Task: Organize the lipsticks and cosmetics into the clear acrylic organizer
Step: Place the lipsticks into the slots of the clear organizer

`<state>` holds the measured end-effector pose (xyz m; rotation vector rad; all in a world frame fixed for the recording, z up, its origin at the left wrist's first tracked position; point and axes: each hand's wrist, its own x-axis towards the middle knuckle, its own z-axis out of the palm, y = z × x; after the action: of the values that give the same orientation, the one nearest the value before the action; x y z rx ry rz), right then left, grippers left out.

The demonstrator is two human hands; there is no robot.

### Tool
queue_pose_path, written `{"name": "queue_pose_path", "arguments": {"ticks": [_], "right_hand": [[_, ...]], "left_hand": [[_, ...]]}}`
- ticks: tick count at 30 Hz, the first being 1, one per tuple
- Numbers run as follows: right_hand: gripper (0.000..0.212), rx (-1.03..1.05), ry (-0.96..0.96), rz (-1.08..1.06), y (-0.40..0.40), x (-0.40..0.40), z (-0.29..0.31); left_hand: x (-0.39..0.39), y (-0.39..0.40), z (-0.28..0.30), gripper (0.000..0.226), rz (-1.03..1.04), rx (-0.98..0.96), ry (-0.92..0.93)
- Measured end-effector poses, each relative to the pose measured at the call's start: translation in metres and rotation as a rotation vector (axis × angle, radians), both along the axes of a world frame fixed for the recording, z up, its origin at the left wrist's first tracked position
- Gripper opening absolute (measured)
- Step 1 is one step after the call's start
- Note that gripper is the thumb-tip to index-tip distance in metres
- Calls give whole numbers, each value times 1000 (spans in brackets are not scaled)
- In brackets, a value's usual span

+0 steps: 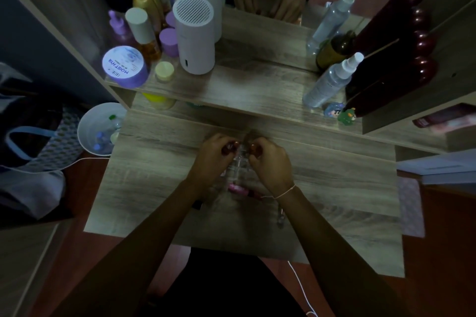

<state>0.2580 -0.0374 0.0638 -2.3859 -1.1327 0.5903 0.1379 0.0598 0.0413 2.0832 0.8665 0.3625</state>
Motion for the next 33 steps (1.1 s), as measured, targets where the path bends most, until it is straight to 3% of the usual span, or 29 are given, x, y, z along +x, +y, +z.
{"name": "queue_pose_path", "arguments": {"ticks": [11,17,21,24,29,33], "right_hand": [[30,116,11,-56,-20,3,5],[22,212,25,-224,-58,18,3],[9,270,44,-448,-91,27,-6],[8,222,83,-533,-114,28,-17],[11,30,238,-480,-134,12,-44],[24,-26,282,-456,-134,0,-57]], "left_hand": [[-15,-5,2,51,92,-37,-40],[-40,-20,5,40,176,29,-9],[-43,-42,1,31,-69,207,61],[-42,-62,-7,27,-168,131,104],[-29,-90,-25,29,-428,255,229],[-25,-100,-35,33,-445,355,333]]}}
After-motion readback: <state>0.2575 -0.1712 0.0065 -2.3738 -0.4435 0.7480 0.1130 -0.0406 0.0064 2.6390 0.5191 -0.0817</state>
